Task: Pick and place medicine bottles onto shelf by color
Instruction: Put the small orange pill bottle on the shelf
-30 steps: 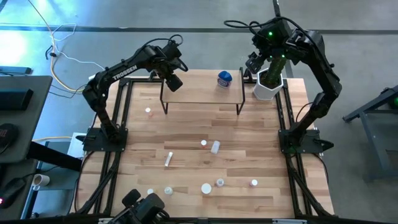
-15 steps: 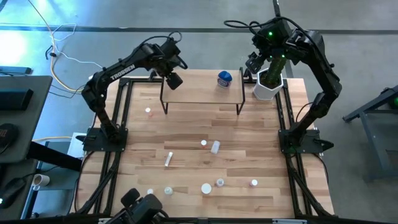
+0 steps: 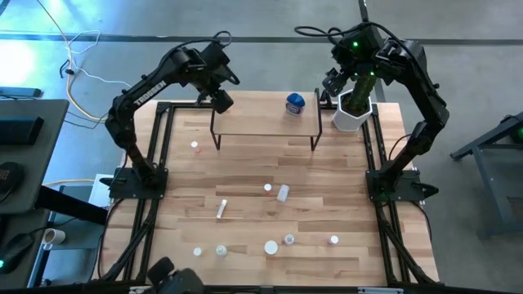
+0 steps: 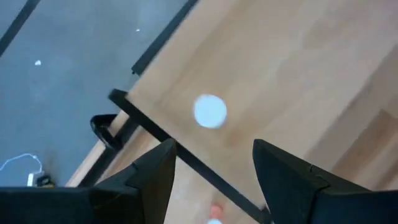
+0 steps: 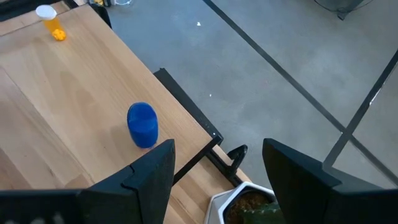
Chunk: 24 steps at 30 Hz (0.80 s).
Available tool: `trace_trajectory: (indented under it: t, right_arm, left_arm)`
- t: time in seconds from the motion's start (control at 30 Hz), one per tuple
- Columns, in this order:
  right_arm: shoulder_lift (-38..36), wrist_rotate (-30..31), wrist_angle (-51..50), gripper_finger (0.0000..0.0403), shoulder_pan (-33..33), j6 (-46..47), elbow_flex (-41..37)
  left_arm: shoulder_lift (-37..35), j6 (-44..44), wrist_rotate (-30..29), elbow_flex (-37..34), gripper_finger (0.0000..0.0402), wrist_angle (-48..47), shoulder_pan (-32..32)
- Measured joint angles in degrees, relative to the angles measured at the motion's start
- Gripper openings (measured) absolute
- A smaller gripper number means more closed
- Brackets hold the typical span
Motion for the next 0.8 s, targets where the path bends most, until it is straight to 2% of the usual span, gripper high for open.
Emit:
trace_trajectory:
  t: [0.13, 0.4, 0.63, 0.8]
  right_arm:
    - [0.0, -0.7, 0.0, 0.0234, 0.0, 1.2, 0.0]
    - [0.0, -7.6, 0.0, 0.0234, 0.5, 5.1, 0.0]
    - [0.0, -10.4, -1.5, 0.0234, 3.9, 4.6, 0.0]
    - [-0.5, -10.4, -2.7, 0.0234, 6.6, 5.9, -2.0]
  left_arm:
    - [-3.7, 0.1, 0.3, -1.9, 0.0204, 0.3, -3.3]
    - [-18.2, -3.7, 3.2, -19.7, 0.0204, 14.4, -11.1]
    - [-27.8, -8.0, 3.5, -31.8, 0.0204, 22.7, -16.3]
    - [-33.7, -9.3, 6.5, -39.8, 0.0204, 30.3, -20.5]
